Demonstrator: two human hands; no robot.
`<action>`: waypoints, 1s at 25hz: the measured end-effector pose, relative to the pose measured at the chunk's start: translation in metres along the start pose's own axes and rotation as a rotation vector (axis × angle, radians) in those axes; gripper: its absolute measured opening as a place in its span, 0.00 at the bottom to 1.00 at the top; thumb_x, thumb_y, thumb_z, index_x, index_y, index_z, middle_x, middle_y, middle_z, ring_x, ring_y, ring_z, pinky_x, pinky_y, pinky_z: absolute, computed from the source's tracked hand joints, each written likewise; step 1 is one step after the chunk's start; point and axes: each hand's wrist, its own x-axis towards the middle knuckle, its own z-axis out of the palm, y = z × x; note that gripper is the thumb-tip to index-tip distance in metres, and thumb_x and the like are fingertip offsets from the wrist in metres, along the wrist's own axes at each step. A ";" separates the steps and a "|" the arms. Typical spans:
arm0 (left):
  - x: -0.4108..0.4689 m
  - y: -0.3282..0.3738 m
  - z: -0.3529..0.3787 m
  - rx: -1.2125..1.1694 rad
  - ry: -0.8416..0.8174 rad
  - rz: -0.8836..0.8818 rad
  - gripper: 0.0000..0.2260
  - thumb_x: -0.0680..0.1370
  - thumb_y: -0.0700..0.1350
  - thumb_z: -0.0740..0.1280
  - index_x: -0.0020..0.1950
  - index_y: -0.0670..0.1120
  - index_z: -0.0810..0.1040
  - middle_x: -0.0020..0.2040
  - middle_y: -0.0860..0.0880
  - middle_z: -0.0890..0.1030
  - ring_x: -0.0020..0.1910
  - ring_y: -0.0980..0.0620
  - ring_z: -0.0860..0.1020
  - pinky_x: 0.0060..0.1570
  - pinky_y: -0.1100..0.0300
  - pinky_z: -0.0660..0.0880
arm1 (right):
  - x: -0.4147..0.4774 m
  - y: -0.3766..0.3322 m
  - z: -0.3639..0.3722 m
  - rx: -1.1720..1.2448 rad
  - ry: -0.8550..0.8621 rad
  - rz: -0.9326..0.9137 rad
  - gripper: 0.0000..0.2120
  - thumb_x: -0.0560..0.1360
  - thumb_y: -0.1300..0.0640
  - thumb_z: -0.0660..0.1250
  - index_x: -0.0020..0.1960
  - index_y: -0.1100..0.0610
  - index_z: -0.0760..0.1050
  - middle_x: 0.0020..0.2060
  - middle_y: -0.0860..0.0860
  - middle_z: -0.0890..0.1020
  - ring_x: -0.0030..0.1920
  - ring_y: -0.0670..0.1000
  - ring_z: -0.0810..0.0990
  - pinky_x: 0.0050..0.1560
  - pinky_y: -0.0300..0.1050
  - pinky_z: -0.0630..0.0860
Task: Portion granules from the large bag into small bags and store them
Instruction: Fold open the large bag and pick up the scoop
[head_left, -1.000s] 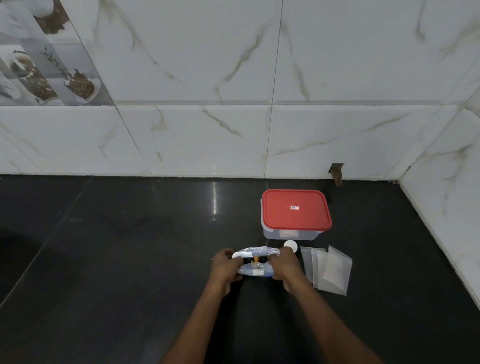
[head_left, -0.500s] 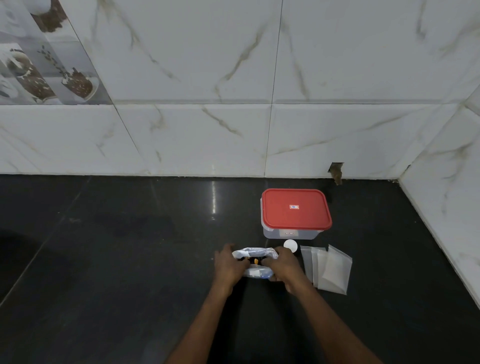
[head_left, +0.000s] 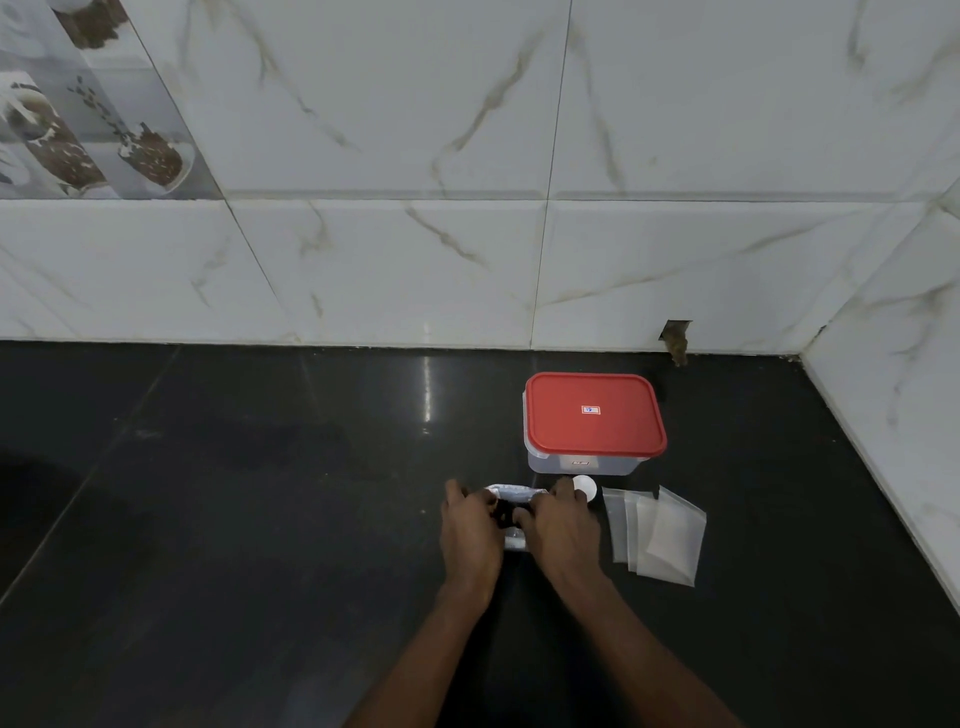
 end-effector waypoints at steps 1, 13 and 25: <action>0.002 0.001 -0.001 -0.017 -0.002 0.030 0.05 0.75 0.39 0.63 0.49 0.46 0.75 0.52 0.46 0.76 0.49 0.46 0.78 0.44 0.52 0.75 | 0.001 -0.001 0.000 0.012 -0.017 0.007 0.11 0.78 0.53 0.61 0.56 0.55 0.78 0.57 0.53 0.73 0.55 0.54 0.76 0.49 0.48 0.77; 0.017 -0.002 -0.010 -0.121 -0.051 0.028 0.06 0.77 0.35 0.64 0.46 0.44 0.77 0.49 0.46 0.74 0.46 0.44 0.79 0.44 0.54 0.74 | 0.019 -0.001 -0.001 0.077 -0.109 0.018 0.12 0.77 0.53 0.66 0.58 0.54 0.78 0.56 0.54 0.78 0.55 0.55 0.80 0.51 0.47 0.76; 0.036 -0.015 -0.015 0.020 -0.159 0.179 0.14 0.79 0.33 0.64 0.61 0.45 0.80 0.63 0.49 0.72 0.53 0.46 0.77 0.45 0.64 0.69 | 0.024 0.002 -0.003 -0.056 -0.107 -0.254 0.15 0.76 0.61 0.65 0.62 0.53 0.75 0.57 0.54 0.74 0.52 0.55 0.79 0.45 0.47 0.75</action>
